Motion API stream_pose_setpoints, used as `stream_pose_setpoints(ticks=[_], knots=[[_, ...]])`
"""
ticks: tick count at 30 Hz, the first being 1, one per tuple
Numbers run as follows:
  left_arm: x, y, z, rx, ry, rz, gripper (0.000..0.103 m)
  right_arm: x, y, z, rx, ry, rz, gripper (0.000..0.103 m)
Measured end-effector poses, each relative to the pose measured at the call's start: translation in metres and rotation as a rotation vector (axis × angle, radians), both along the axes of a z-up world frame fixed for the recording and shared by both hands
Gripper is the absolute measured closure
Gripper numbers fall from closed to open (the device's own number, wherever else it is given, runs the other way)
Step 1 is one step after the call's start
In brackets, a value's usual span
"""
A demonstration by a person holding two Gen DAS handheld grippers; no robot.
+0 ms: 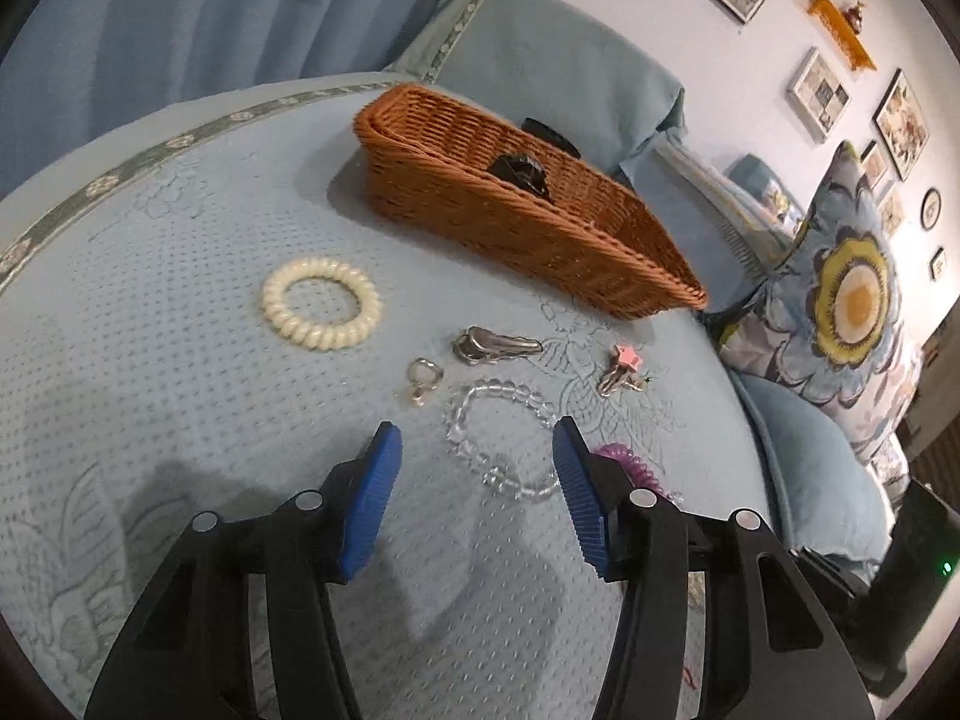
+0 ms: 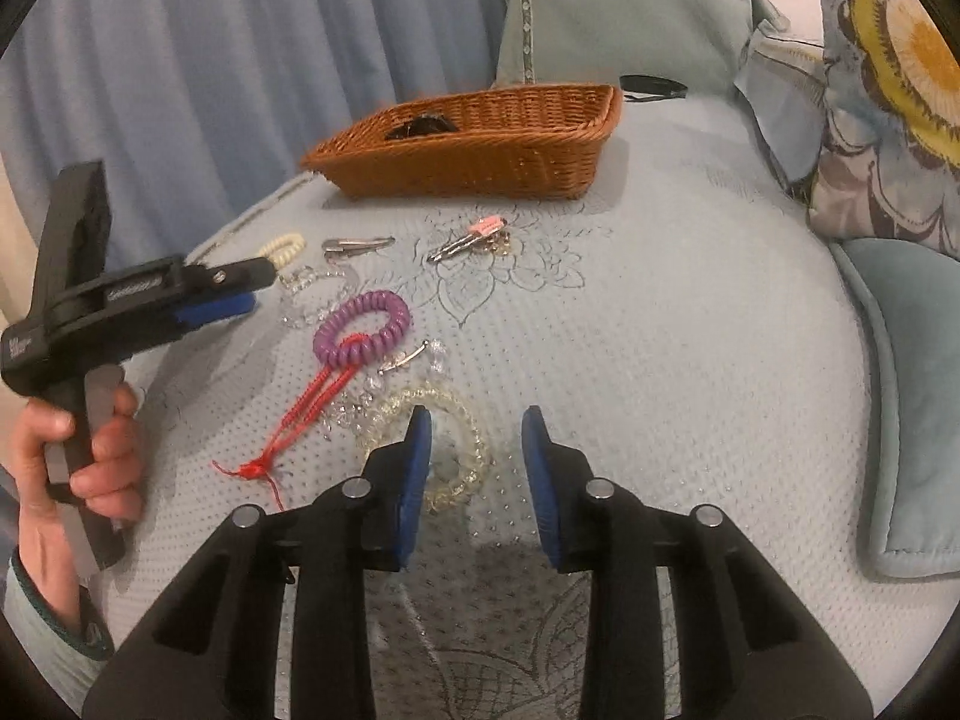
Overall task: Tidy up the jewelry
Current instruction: 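Grasp the clear bead bracelet with the left tool while the right grasps the pearly bracelet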
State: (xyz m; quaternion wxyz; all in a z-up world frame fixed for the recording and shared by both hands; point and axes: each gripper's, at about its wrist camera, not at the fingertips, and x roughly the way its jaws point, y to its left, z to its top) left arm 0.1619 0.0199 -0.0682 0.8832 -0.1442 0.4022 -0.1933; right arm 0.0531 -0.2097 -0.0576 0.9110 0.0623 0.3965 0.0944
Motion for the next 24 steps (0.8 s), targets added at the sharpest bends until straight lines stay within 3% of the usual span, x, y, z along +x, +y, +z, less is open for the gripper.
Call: stream_pose_setpoints(ticks=[8,10,12,20,24], knots=[[0.003,-0.031,0.0,0.22,-0.019,0.017,0.063,0.001,0.022,0.0,-0.111,-0.009,0.016,0.075],[0.002,-0.036,0.001,0.272,-0.028,0.026,0.079,0.002,0.028,-0.002,-0.145,-0.003,0.022,0.082],[0.002,-0.036,0.001,0.273,-0.032,0.014,0.097,0.003,0.035,-0.004,-0.182,0.002,0.027,0.087],[-0.001,-0.029,0.004,0.181,-0.042,-0.026,0.097,-0.006,0.022,0.003,-0.1,-0.055,0.034,0.088],[-0.001,-0.032,0.003,0.171,-0.036,-0.039,0.097,-0.001,0.021,0.0,-0.091,-0.021,0.034,0.088]])
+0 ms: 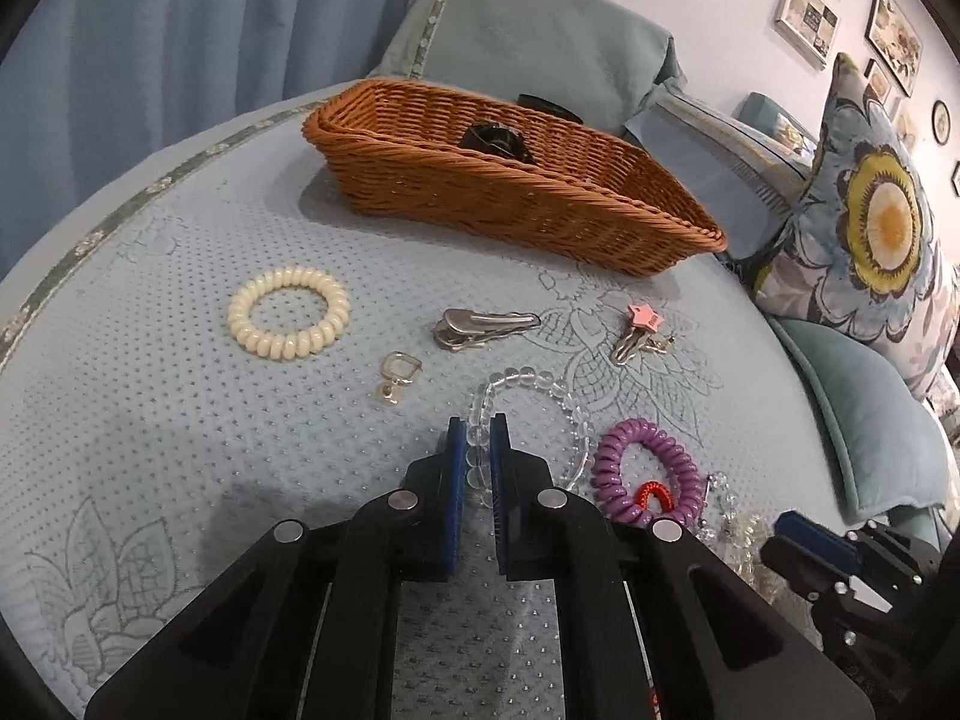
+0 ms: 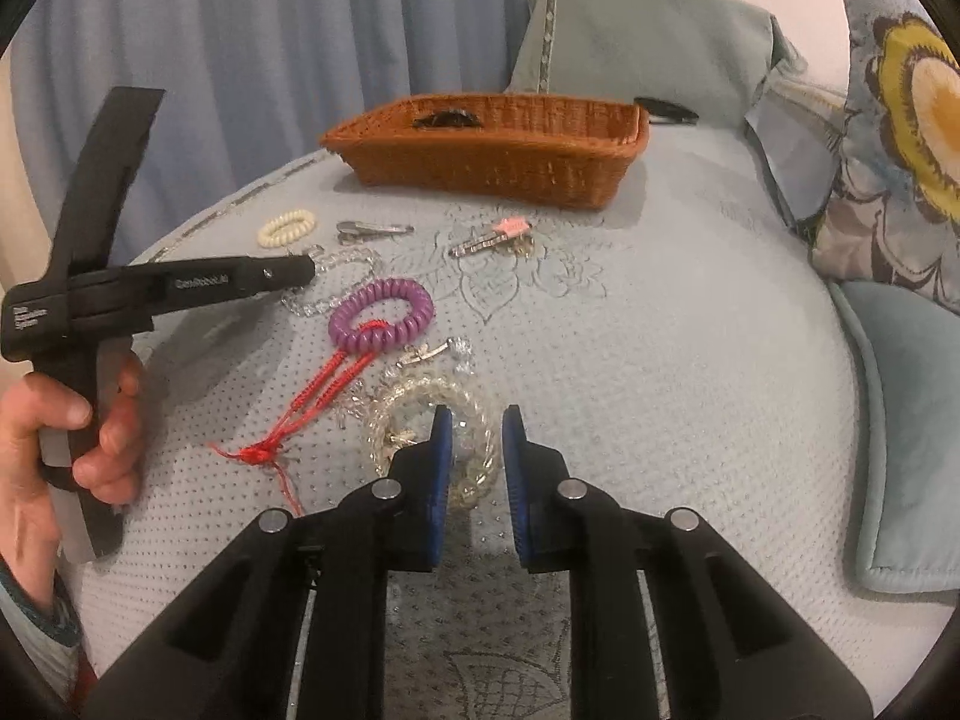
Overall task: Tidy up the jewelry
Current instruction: 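Grasp the clear bead bracelet with the left tool while the right grasps the pearly bracelet, then carry both bracelets into the wicker basket and open both tools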
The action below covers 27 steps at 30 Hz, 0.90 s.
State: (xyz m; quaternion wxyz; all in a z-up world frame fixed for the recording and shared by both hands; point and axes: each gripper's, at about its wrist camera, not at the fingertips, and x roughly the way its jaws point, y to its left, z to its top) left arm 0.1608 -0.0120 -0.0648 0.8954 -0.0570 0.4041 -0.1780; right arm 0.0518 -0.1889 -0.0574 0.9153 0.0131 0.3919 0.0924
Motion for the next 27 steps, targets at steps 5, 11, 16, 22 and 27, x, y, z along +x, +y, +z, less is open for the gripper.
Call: stream_pose_setpoints(ticks=[5,11,16,22,27], knots=[[0.001,0.002,-0.002,-0.025,0.009,-0.011,0.097,0.001,-0.014,0.0,0.085,0.034,0.0,0.08],[0.002,0.002,-0.003,-0.034,0.013,-0.012,0.097,0.004,-0.034,-0.003,0.169,0.069,-0.028,0.08],[0.001,0.002,-0.003,-0.039,0.015,-0.011,0.097,0.013,-0.013,-0.006,0.034,0.091,-0.003,0.081],[0.002,0.0,-0.003,-0.035,0.016,-0.014,0.097,0.022,0.0,-0.006,-0.118,0.09,0.017,0.081],[0.0,-0.005,-0.002,-0.023,0.004,-0.043,0.097,0.025,0.01,-0.006,-0.146,0.062,0.03,0.096]])
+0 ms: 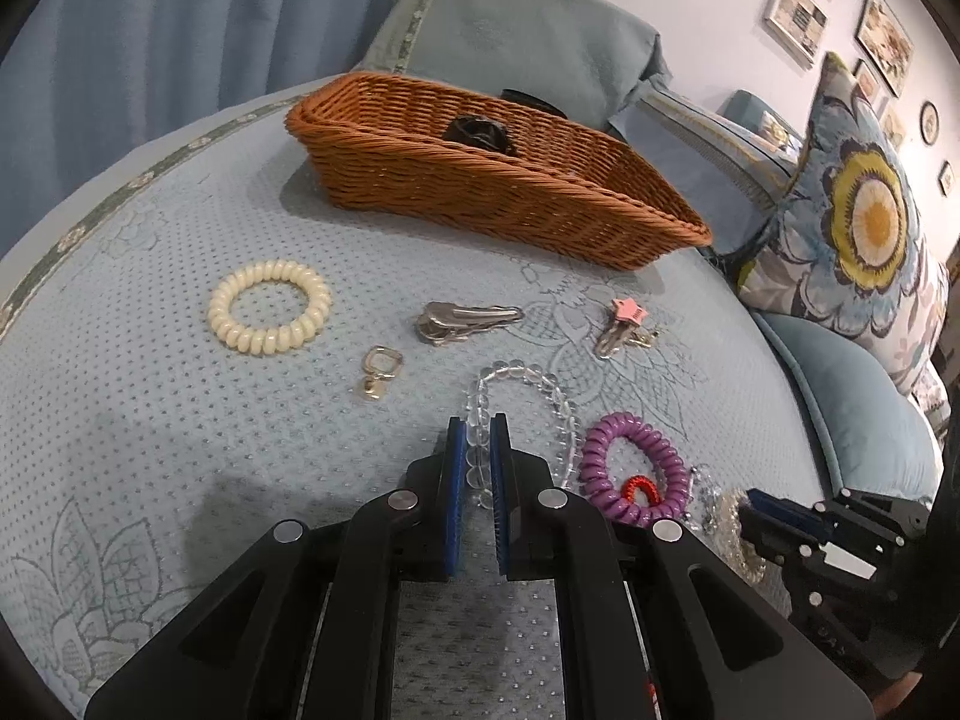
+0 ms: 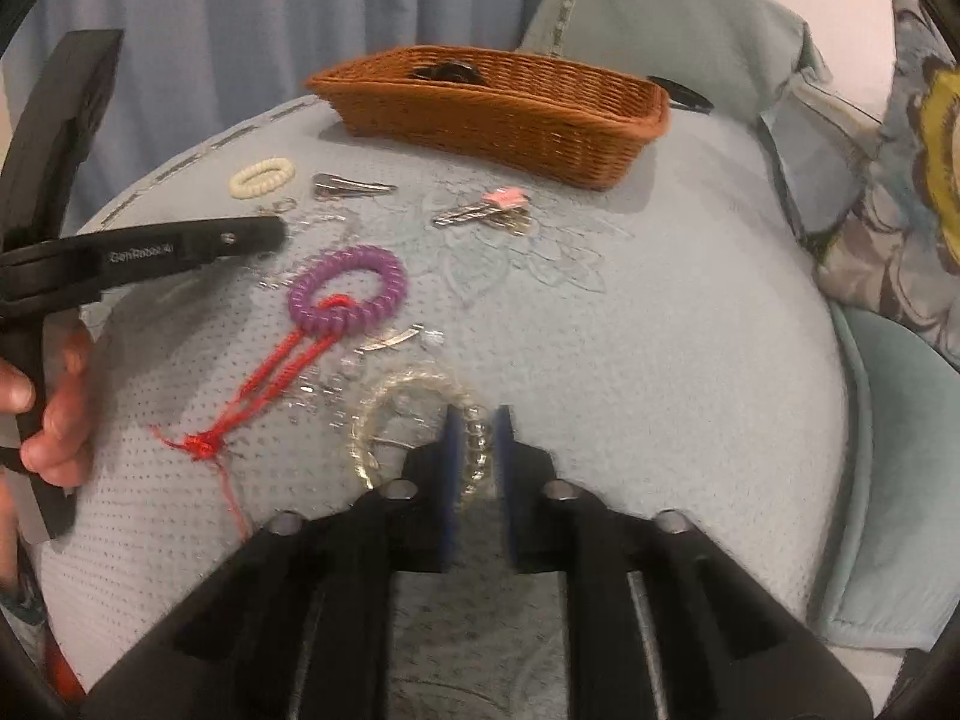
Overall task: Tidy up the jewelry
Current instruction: 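Carry both bracelets into the wicker basket and open both tools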
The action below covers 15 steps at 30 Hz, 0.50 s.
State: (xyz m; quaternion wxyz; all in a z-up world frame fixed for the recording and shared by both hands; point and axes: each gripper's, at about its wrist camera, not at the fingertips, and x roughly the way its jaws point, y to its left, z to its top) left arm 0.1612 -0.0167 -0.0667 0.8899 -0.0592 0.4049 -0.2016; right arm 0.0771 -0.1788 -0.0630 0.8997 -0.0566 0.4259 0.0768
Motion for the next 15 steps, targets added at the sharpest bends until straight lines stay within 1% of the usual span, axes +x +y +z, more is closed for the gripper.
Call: stream_pose_setpoints(ticks=[2,6,10,15], knots=[[-0.002,0.0,0.002,-0.008,-0.013,-0.01,0.097,-0.002,0.001,0.0,-0.004,-0.017,-0.01,0.096],[-0.003,0.007,0.005,-0.057,-0.021,-0.011,0.097,-0.006,-0.012,0.01,0.063,-0.061,-0.045,0.096],[-0.004,0.015,0.01,-0.122,-0.024,-0.018,0.097,-0.005,-0.026,0.03,0.113,-0.121,-0.075,0.096],[-0.01,0.029,0.024,-0.242,-0.053,-0.045,0.097,0.0,-0.037,0.049,0.174,-0.165,-0.09,0.096]])
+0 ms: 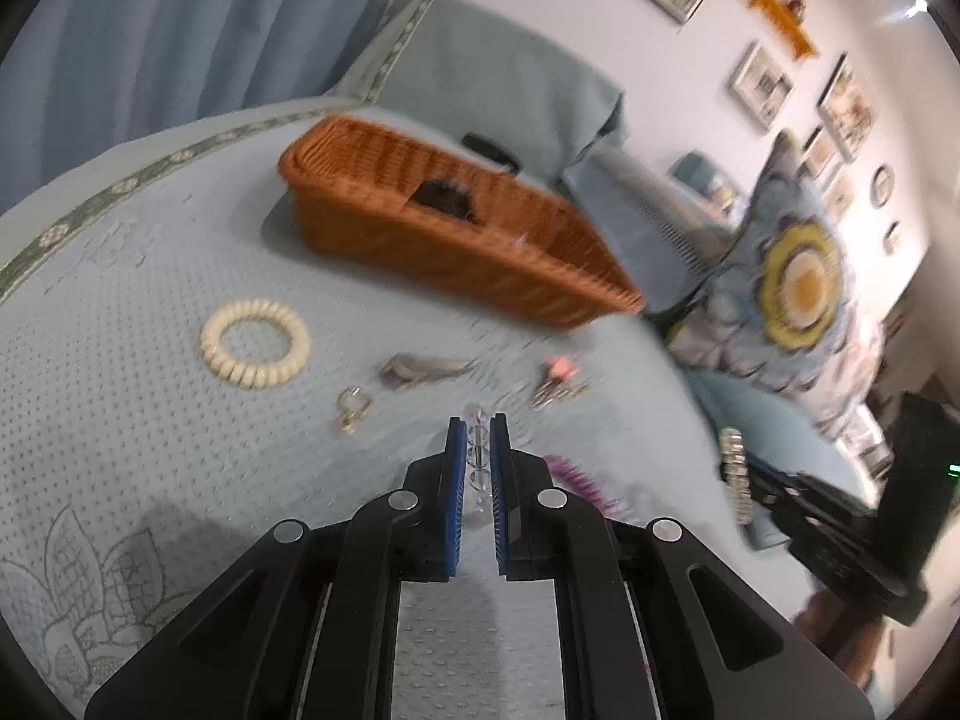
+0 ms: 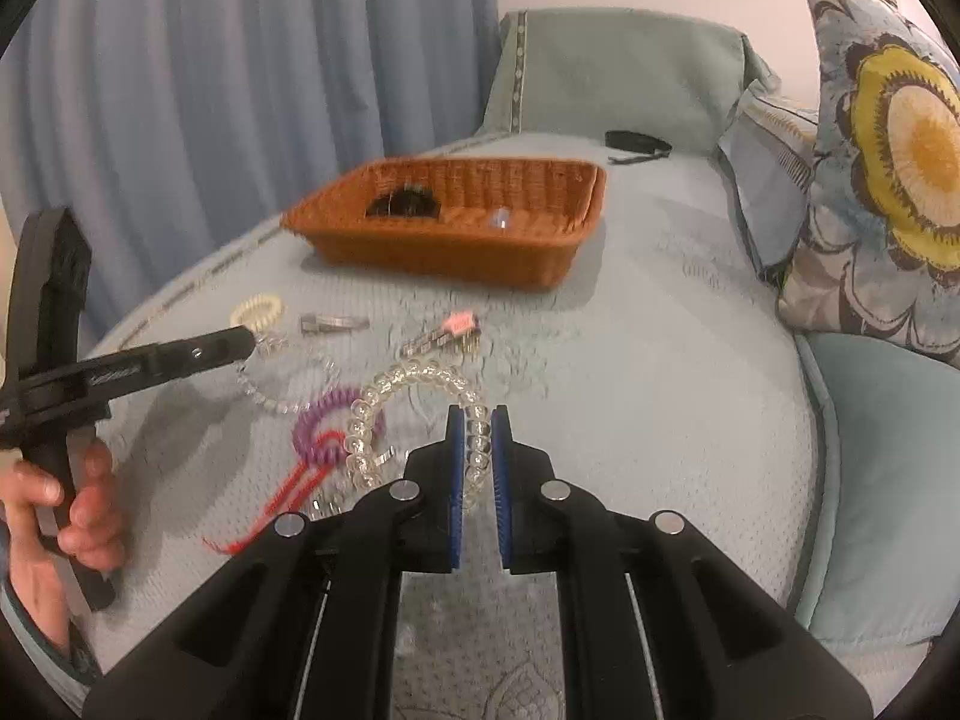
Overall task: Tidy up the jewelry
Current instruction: 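Carry both bracelets into the wicker basket and open both tools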
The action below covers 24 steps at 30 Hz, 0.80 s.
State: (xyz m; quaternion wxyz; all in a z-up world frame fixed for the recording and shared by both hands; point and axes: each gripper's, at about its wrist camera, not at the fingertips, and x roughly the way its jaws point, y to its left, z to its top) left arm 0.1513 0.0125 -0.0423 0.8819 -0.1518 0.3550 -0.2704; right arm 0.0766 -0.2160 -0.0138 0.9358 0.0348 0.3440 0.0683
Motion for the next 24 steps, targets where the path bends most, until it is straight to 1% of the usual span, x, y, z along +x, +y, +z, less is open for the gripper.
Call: stream_pose_setpoints(ticks=[4,7,12,16,17,19,22,24], knots=[[-0.009,0.003,0.017,-0.067,-0.041,-0.043,0.097,0.001,-0.003,0.009,0.032,-0.017,0.001,0.096],[-0.013,0.003,0.029,-0.097,-0.065,-0.066,0.097,0.003,-0.002,0.016,0.04,-0.027,0.008,0.096],[-0.009,-0.004,0.059,-0.096,-0.111,-0.087,0.097,0.018,0.003,0.033,0.023,-0.052,0.035,0.096],[0.017,-0.019,0.096,-0.041,-0.174,-0.102,0.097,0.048,0.006,0.052,-0.012,-0.09,0.033,0.096],[0.024,-0.021,0.102,-0.029,-0.187,-0.101,0.097,0.064,0.005,0.058,-0.019,-0.094,0.028,0.096],[0.046,-0.029,0.113,0.029,-0.217,-0.078,0.097,0.086,0.004,0.063,-0.016,-0.09,0.018,0.096],[0.077,-0.036,0.115,0.07,-0.239,-0.051,0.097,0.133,-0.001,0.067,-0.011,-0.063,-0.014,0.096],[0.095,-0.038,0.112,0.099,-0.245,-0.027,0.097,0.161,-0.003,0.063,-0.008,-0.033,-0.029,0.096]])
